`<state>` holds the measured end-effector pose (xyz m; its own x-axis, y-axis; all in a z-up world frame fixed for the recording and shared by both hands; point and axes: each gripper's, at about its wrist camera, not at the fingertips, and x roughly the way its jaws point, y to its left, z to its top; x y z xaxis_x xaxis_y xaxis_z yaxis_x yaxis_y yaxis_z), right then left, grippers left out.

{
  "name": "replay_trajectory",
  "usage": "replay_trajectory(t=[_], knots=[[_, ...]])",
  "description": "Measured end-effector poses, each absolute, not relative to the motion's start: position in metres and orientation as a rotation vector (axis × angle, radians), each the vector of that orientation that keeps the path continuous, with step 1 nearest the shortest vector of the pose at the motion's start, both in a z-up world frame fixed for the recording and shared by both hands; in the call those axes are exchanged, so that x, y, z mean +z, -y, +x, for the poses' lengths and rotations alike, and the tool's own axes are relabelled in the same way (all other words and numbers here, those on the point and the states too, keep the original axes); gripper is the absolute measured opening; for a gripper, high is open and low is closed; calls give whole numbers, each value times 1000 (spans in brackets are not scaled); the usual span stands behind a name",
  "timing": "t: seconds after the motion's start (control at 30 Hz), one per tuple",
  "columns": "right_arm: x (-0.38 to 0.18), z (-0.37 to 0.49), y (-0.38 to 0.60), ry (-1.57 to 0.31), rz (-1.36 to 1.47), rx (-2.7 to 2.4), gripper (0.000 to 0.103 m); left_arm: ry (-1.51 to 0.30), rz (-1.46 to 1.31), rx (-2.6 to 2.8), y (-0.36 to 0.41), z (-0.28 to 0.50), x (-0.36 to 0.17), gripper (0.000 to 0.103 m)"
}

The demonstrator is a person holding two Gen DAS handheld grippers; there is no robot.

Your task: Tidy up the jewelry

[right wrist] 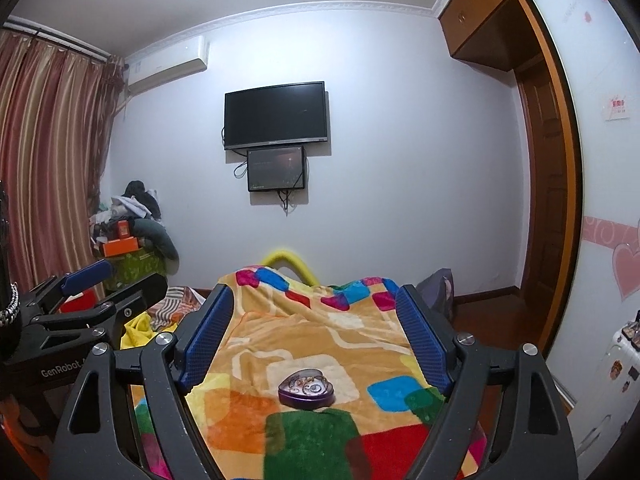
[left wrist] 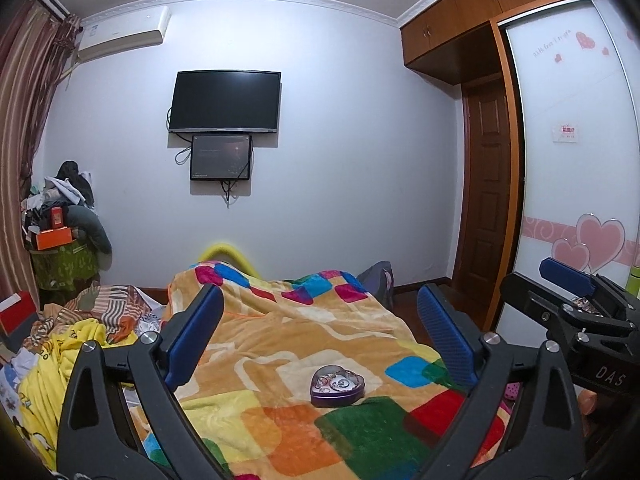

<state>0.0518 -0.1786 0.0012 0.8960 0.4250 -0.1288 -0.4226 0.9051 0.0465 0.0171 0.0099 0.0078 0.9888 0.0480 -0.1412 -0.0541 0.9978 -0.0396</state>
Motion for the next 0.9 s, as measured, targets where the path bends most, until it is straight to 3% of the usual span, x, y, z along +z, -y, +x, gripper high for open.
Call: replay_trajectory(t=[0.9], knots=[[1, 53, 183, -179, 26, 440, 80, -176, -61, 46, -9, 25, 3, 101]])
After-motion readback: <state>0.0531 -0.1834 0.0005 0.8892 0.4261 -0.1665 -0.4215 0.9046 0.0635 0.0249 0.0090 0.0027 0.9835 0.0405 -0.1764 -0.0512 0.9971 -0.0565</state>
